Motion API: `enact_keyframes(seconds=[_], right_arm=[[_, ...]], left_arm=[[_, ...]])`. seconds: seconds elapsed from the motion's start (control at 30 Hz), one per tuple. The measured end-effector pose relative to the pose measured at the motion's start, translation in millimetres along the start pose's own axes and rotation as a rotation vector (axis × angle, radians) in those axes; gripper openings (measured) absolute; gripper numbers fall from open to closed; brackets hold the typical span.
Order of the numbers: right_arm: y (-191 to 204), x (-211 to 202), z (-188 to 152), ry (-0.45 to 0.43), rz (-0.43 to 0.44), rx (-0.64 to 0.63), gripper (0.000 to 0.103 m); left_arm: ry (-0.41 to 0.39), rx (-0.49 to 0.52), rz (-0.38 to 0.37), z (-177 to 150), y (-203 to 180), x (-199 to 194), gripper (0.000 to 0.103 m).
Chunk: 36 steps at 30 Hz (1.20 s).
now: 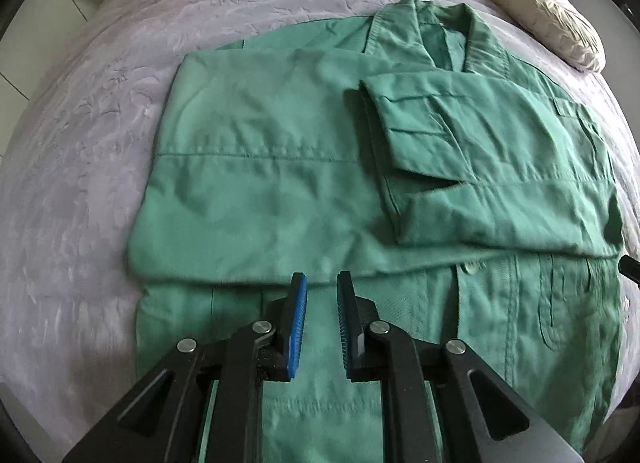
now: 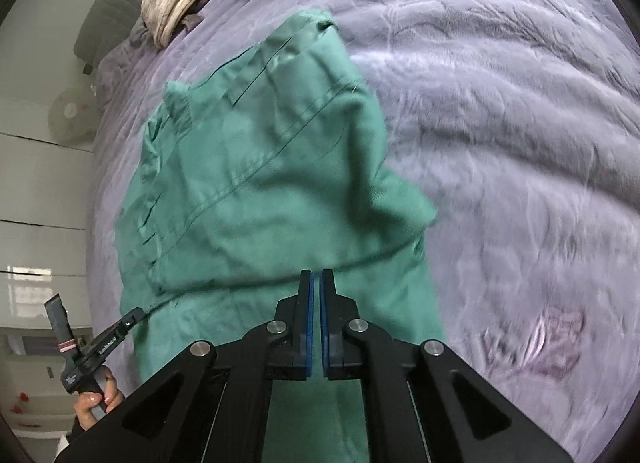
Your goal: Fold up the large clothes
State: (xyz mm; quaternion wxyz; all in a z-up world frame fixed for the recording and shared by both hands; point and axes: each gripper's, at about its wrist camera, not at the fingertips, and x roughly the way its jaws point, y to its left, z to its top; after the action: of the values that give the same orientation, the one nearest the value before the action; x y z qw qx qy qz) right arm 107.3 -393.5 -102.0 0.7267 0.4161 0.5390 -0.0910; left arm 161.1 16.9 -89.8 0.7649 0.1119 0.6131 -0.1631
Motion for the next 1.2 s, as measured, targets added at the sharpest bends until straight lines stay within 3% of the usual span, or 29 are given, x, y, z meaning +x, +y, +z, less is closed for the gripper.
enact_keyframes(seconds=[0.23, 0.27, 0.3, 0.33, 0.4, 0.63, 0.67, 0.7, 0.73, 0.8, 0.97, 1.07, 1.1, 1.2], right_arm=[[17, -7, -31, 0.038, -0.016, -0.012, 0.004], [19, -8, -35, 0.041, -0.016, -0.010, 0.004], [20, -9, -39, 0.045, -0.018, -0.009, 0.004], [22, -10, -44, 0.051, -0.021, -0.009, 0.004], [24, -12, -51, 0.058, -0.023, -0.009, 0.004], [36, -22, -74, 0.070, -0.034, -0.012, 0.008], [38, -25, -77, 0.070, -0.035, -0.013, 0.013], [40, -28, -81, 0.068, -0.038, -0.017, 0.031], [42, -31, -84, 0.063, -0.041, -0.024, 0.060], [47, -38, -89, 0.044, -0.043, -0.046, 0.079], [59, -56, -100, 0.012, -0.056, -0.100, 0.080], [61, -65, -107, -0.025, -0.045, -0.124, 0.093], [61, -67, -109, -0.037, -0.035, -0.132, 0.102], [62, -72, -119, -0.047, -0.018, -0.152, 0.103]], left_arm=[[-0.001, -0.019, -0.006, -26, 2, -24, 0.017], [-0.005, -0.023, -0.009, -30, 5, -28, 0.029], [-0.004, -0.026, -0.005, -30, -2, -31, 0.053], [0.000, -0.040, 0.014, -31, 1, -34, 0.103], [-0.044, -0.046, 0.036, -35, 0, -40, 0.102], [-0.023, -0.005, 0.064, -57, 2, -46, 0.102], [-0.023, -0.002, 0.082, -62, 3, -47, 0.102], [-0.022, -0.001, 0.093, -62, 5, -49, 0.102], [-0.015, 0.001, 0.100, -67, 7, -50, 0.102], [0.011, 0.003, 0.092, -71, 11, -49, 0.102], [0.047, 0.038, 0.068, -88, 17, -50, 0.102], [0.051, 0.037, 0.062, -102, 22, -55, 0.102], [0.054, 0.034, 0.062, -106, 25, -59, 0.102], [0.066, 0.011, 0.064, -117, 34, -62, 0.102]])
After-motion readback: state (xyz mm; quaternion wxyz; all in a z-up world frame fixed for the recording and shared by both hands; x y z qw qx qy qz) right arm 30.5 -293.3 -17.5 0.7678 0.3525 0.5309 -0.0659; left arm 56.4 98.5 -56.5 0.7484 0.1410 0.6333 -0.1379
